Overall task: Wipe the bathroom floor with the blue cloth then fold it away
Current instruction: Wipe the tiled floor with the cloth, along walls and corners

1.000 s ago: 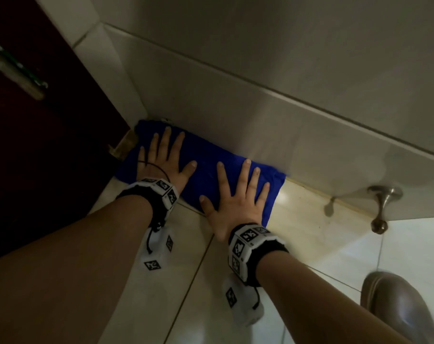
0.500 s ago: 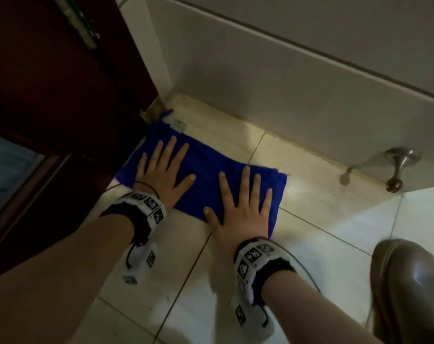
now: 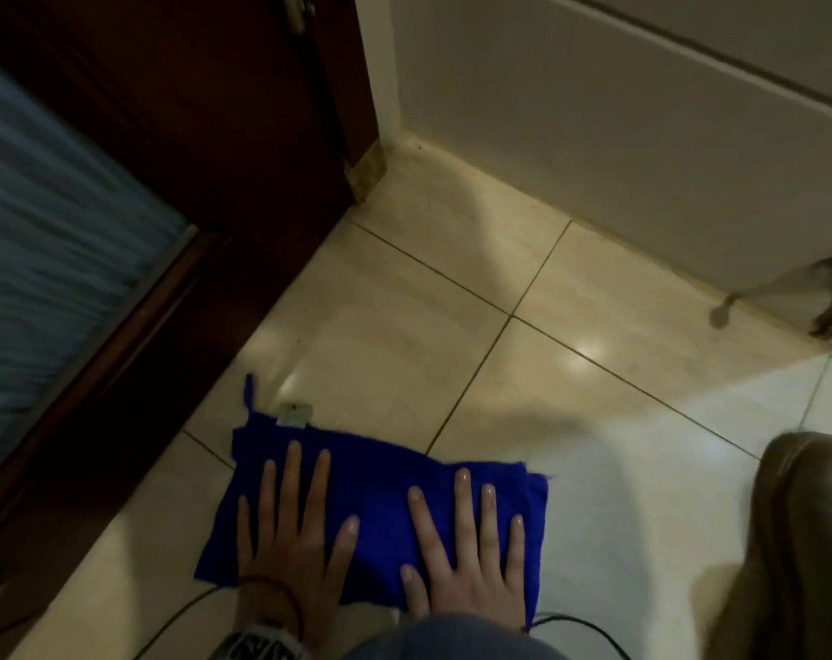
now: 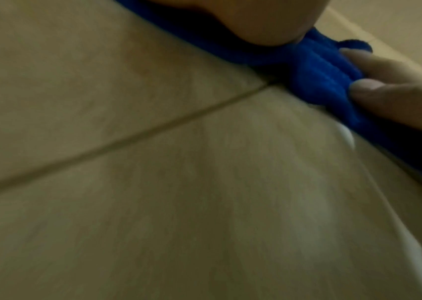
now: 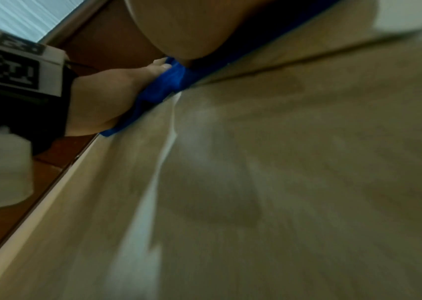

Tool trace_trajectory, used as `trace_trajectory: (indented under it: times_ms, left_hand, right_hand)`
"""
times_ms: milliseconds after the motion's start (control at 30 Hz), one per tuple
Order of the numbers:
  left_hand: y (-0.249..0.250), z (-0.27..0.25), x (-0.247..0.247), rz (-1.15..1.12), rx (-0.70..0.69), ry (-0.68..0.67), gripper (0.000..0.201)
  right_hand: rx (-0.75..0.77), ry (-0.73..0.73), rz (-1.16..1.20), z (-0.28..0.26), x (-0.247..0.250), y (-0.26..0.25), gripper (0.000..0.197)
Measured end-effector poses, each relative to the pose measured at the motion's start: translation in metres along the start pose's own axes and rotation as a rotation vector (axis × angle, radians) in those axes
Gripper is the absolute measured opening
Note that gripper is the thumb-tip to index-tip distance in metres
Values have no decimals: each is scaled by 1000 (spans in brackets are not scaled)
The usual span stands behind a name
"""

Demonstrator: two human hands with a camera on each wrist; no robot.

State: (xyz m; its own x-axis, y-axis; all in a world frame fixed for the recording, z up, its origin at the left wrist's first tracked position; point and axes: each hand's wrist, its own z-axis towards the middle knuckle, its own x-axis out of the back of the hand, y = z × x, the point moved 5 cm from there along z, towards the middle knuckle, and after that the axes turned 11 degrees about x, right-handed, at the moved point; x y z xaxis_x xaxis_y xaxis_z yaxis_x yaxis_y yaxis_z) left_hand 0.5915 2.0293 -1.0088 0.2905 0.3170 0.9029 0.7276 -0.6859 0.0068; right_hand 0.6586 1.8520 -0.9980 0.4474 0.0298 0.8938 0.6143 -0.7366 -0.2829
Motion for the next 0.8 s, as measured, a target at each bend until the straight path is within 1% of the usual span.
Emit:
trace_trajectory:
  times_ms: [67, 133, 267, 333, 433, 500, 600, 667, 800]
  left_hand:
    - [-7, -23, -10, 13, -5, -22, 76]
    - [-10, -33, -14, -9, 2, -60, 78]
    - [-11, -33, -16, -9, 17, -74, 78]
    - [-10, -29, -15, 5, 3, -69, 77]
    - [-3, -20, -12, 37, -33, -14, 74]
    - [7, -9, -6, 38, -55, 25, 72]
    - [27, 8, 6, 46, -90, 46, 71]
    - [37, 17, 12, 30, -84, 52, 71]
    - [57, 40, 20, 7, -51, 87, 71]
  right_hand:
    - [29, -17, -54, -15, -11, -1, 70]
    - [49, -45, -85, -25, -18, -2, 74]
    - [-11, 11, -4, -26, -14, -4, 75]
    - [-34, 12, 42, -23, -12, -5, 75]
    - [-27, -1, 57, -19, -14, -2, 69]
    - [-49, 26, 56, -12, -9, 3, 66]
    - [-86, 56, 51, 5, 8, 12, 64]
    - [-57, 62, 35, 18, 22, 20, 61]
    - [-20, 90, 19, 41, 42, 37, 64]
